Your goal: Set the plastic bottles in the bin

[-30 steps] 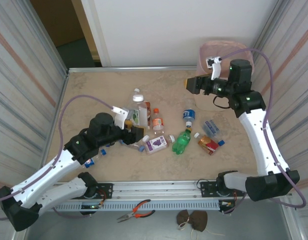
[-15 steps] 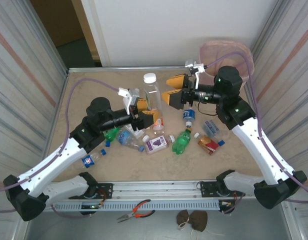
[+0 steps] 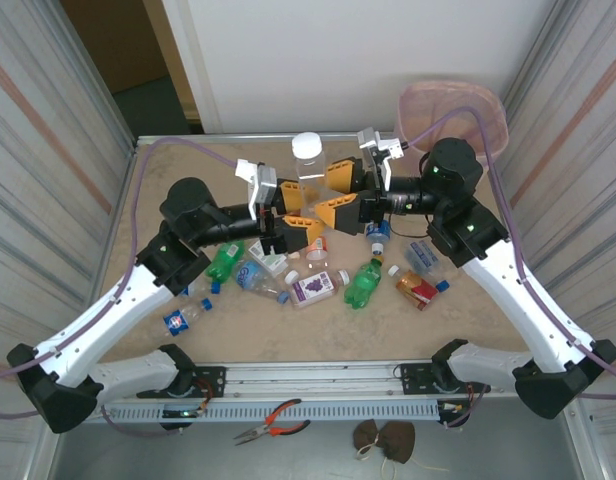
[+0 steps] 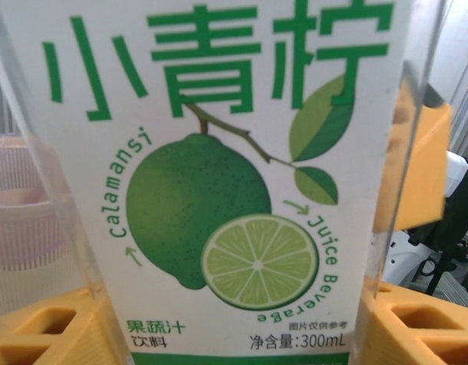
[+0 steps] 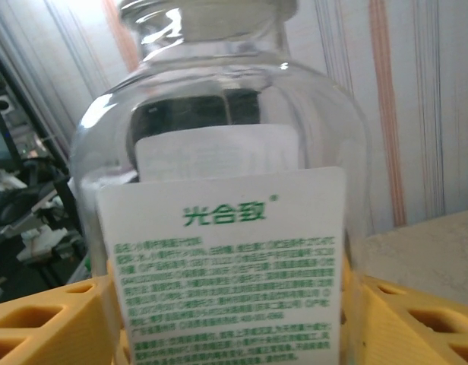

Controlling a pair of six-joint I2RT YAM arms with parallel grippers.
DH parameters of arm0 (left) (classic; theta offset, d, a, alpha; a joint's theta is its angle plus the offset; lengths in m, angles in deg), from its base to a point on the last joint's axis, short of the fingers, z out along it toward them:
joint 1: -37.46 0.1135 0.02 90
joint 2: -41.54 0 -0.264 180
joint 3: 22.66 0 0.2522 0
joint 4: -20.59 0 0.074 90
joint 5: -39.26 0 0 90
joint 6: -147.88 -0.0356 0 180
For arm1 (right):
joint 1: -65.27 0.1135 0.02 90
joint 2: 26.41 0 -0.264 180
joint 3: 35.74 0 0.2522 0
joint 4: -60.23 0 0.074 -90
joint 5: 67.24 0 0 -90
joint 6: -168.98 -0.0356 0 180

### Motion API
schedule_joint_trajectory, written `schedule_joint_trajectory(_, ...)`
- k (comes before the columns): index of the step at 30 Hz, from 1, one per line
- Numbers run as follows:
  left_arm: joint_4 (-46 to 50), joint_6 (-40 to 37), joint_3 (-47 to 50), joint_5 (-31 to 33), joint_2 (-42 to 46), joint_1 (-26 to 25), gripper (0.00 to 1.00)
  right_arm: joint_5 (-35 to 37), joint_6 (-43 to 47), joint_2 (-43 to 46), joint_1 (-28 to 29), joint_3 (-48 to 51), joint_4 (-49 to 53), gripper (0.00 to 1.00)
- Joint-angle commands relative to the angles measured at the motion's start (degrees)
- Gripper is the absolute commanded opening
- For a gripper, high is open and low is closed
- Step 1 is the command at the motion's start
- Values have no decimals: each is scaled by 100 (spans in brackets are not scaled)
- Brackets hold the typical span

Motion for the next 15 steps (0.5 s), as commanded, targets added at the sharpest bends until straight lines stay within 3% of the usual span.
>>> schedule_joint_trajectory(1,-180,-130,-152,-127,-36,19,50,21,138,175,47,-179,79,70)
schedule_joint_trajectory(10,-136,-114,-136,-77,-10,19,51,30,111,186,90,-141,38,59)
schedule_joint_trajectory(15,16,-165,-100,159,120,18,64,90,111,205,101,-144,47,57)
